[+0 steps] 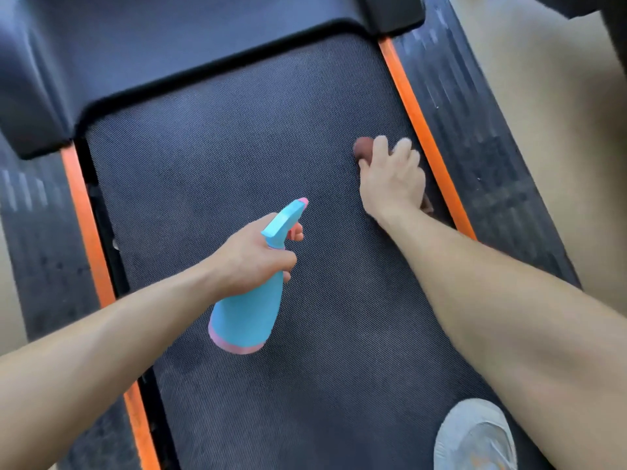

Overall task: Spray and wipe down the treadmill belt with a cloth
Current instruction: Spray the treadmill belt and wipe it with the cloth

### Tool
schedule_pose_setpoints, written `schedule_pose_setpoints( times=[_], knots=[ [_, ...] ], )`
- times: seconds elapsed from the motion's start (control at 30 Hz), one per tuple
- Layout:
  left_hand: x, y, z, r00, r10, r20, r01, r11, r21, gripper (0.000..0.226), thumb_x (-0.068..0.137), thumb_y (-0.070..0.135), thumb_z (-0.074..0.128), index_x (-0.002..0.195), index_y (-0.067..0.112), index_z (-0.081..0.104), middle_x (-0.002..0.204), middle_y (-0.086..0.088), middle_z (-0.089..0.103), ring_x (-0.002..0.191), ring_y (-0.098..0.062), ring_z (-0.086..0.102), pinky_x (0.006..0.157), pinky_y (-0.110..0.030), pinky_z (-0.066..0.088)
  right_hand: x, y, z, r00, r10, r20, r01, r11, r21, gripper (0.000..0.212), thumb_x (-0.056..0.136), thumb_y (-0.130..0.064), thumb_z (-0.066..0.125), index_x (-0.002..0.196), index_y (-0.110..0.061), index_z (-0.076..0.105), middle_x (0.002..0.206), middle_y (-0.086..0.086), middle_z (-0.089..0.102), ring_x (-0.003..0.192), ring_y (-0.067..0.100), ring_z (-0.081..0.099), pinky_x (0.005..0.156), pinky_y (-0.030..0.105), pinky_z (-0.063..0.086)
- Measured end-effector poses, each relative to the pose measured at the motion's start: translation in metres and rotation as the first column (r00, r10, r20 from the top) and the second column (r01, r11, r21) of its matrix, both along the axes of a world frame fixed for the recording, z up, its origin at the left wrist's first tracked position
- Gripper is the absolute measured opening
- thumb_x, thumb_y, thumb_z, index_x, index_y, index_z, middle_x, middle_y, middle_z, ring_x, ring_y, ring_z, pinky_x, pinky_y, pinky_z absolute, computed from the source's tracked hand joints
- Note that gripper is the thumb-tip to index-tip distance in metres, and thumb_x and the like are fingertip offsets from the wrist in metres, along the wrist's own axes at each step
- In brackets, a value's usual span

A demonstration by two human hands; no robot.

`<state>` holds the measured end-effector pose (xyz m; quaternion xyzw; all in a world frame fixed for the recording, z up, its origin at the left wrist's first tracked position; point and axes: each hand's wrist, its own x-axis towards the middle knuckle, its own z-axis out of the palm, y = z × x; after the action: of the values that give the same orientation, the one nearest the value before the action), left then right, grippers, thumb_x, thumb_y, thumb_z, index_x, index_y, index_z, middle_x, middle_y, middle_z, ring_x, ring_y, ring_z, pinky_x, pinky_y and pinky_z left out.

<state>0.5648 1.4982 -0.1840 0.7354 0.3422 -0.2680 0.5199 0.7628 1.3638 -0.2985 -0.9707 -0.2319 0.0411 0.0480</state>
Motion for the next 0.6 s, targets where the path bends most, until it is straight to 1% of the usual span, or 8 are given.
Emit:
schedule_pose_setpoints(
  times=[0.1, 0.17, 0.23, 0.3, 0.4, 0.43, 0.5, 0.6],
  knots=[
    [-0.003, 0.004, -0.002, 1.0, -0.001, -0.019, 0.001, 1.0, 0.011, 0.04, 0.083, 0.01, 0.065, 0.116, 0.033, 0.065, 0.102, 0.013, 0.074, 0.073, -0.014, 0.078, 0.071, -0.024, 0.047, -0.032, -0.015, -0.001, 1.0, 0.029, 0.001, -0.029, 1.0, 0.004, 0.04, 0.1, -0.042, 0.051, 0.129, -0.015, 0.045, 0.121, 0.018, 0.047, 0.099, 0.038, 0.051, 0.073, 0.047, 0.046],
    [-0.003, 0.01, 0.001, 1.0, 0.016, -0.027, -0.016, 1.0, 0.014, 0.043, 0.084, 0.009, 0.065, 0.119, 0.033, 0.064, 0.101, 0.014, 0.073, 0.074, -0.015, 0.079, 0.071, -0.024, 0.046, -0.083, -0.054, 0.003, 0.992, 0.126, -0.02, -0.125, 0.991, 0.041, 0.039, 0.097, -0.04, 0.056, 0.123, -0.012, 0.05, 0.108, 0.017, 0.048, 0.088, 0.035, 0.05, 0.067, 0.045, 0.044],
    [-0.002, 0.015, 0.004, 0.999, 0.036, -0.01, -0.036, 0.999, 0.009, 0.05, 0.08, 0.015, 0.065, 0.125, 0.037, 0.063, 0.111, 0.013, 0.072, 0.074, -0.015, 0.079, 0.075, -0.027, 0.046, -0.127, -0.088, 0.005, 0.963, 0.248, -0.103, -0.248, 0.969, 0.01, 0.037, 0.095, -0.04, 0.06, 0.117, -0.012, 0.05, 0.1, 0.015, 0.047, 0.081, 0.033, 0.048, 0.063, 0.043, 0.044],
    [-0.005, 0.02, 0.004, 0.998, 0.066, -0.008, -0.066, 0.998, 0.006, 0.051, 0.078, 0.018, 0.065, 0.124, 0.041, 0.063, 0.116, 0.014, 0.071, 0.075, -0.017, 0.08, 0.08, -0.03, 0.051, -0.121, -0.089, 0.001, 0.929, 0.359, -0.096, -0.363, 0.931, -0.03, 0.036, 0.093, -0.041, 0.064, 0.11, -0.014, 0.049, 0.096, 0.015, 0.047, 0.078, 0.032, 0.049, 0.059, 0.043, 0.045],
    [-0.018, 0.025, -0.004, 0.994, 0.106, -0.022, -0.106, 0.994, 0.002, 0.051, 0.067, 0.024, 0.063, 0.115, 0.042, 0.065, 0.114, 0.006, 0.075, 0.078, -0.023, 0.08, 0.092, -0.043, 0.059, -0.063, -0.024, 0.0, 0.951, 0.308, -0.01, -0.308, 0.951, -0.006, 0.036, 0.097, -0.043, 0.056, 0.117, -0.016, 0.046, 0.108, 0.016, 0.049, 0.09, 0.036, 0.052, 0.068, 0.046, 0.046],
    [-0.023, 0.026, -0.007, 0.994, 0.102, -0.033, -0.102, 0.995, 0.007, 0.051, 0.065, 0.025, 0.061, 0.112, 0.042, 0.065, 0.112, 0.004, 0.076, 0.079, -0.023, 0.08, 0.091, -0.044, 0.059, -0.04, 0.006, 0.002, 0.964, 0.264, -0.01, -0.264, 0.964, 0.015, 0.038, 0.1, -0.044, 0.051, 0.125, -0.016, 0.045, 0.117, 0.017, 0.048, 0.099, 0.037, 0.051, 0.075, 0.047, 0.046],
    [-0.033, 0.029, -0.011, 0.995, 0.082, -0.057, -0.082, 0.997, 0.017, 0.049, 0.065, 0.026, 0.061, 0.111, 0.042, 0.065, 0.105, 0.011, 0.076, 0.079, -0.02, 0.079, 0.084, -0.038, 0.058, -0.008, 0.055, 0.003, 0.979, 0.2, -0.046, -0.201, 0.98, -0.003, 0.044, 0.103, -0.044, 0.045, 0.137, -0.017, 0.039, 0.131, 0.018, 0.043, 0.113, 0.037, 0.047, 0.085, 0.048, 0.045],
    [-0.042, 0.035, -0.01, 0.995, 0.062, -0.072, -0.058, 0.997, 0.052, 0.047, 0.064, 0.027, 0.061, 0.109, 0.04, 0.065, 0.097, 0.015, 0.075, 0.079, -0.019, 0.079, 0.083, -0.038, 0.057, -0.026, 0.053, 0.0, 0.979, 0.203, -0.018, -0.203, 0.979, -0.008, 0.043, 0.102, -0.043, 0.047, 0.134, -0.015, 0.04, 0.127, 0.019, 0.045, 0.107, 0.038, 0.049, 0.081, 0.05, 0.047]
  ],
)
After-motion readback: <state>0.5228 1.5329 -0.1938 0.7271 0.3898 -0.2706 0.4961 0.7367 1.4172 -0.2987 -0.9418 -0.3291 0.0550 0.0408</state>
